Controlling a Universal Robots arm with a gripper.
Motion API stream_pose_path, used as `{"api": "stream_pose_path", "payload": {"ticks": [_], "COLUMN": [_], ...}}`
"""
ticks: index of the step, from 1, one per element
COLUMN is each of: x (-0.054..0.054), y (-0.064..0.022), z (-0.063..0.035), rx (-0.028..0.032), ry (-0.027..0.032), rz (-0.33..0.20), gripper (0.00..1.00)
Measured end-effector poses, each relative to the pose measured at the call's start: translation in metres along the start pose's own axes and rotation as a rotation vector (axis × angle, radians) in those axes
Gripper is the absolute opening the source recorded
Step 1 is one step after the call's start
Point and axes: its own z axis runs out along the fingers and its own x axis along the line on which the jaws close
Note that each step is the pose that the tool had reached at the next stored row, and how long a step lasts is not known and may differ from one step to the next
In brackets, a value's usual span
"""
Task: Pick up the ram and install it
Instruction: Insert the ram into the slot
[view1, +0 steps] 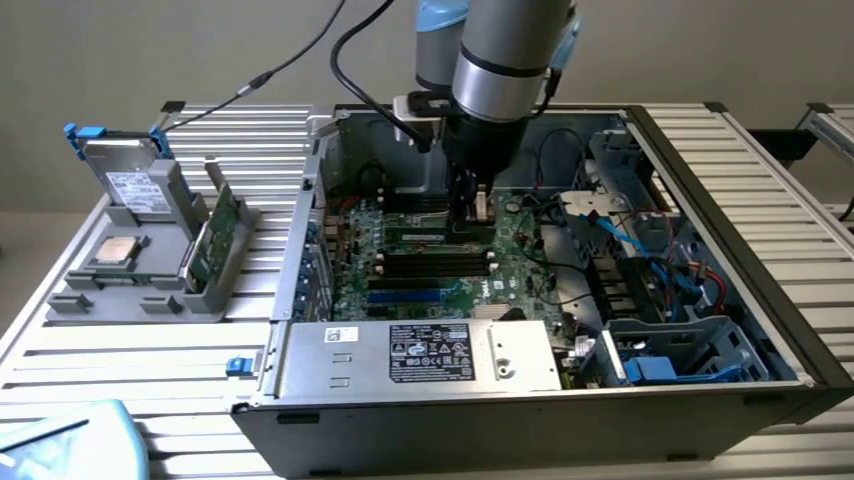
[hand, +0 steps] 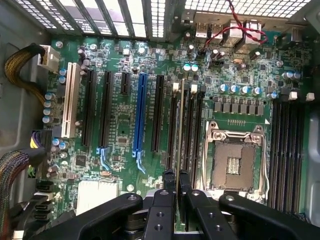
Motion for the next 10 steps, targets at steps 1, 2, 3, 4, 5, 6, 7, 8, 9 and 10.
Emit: {"api": "stream_pose_path", "payload": {"ticks": [1, 2, 3, 4, 5, 6, 7, 8, 9, 10], "x": [0.0, -0.001, -0.001, -0.001, -0.001, -0.001, -0.001, -0.002, -0.002, -0.002], "y": [0.0, -0.0001, -0.0002, -0.0003, -0.0004, -0.0005, -0.0006, -0.0007, -0.0008, -0.0009], "z": [0.0017, 0.0034, 0.0049, 0.0064, 0.0077, 0.0091, 0.0106, 0.012, 0.0136, 0.015], "rx": [0.0, -0.0001, -0.0003, -0.0004, -0.0006, -0.0008, -0.001, -0.0011, -0.0013, -0.0014], "ry": [0.0012, 0.0028, 0.0047, 0.0066, 0.0086, 0.011, 0.0133, 0.0151, 0.0172, 0.019], "rz": [-0.001, -0.002, -0.003, -0.003, -0.005, -0.006, -0.007, -0.008, -0.009, -0.01], "gripper": [0.15, 0.15, 0.15, 0.15, 0.15, 0.15, 0.15, 0.15, 0.15, 0.15]}}
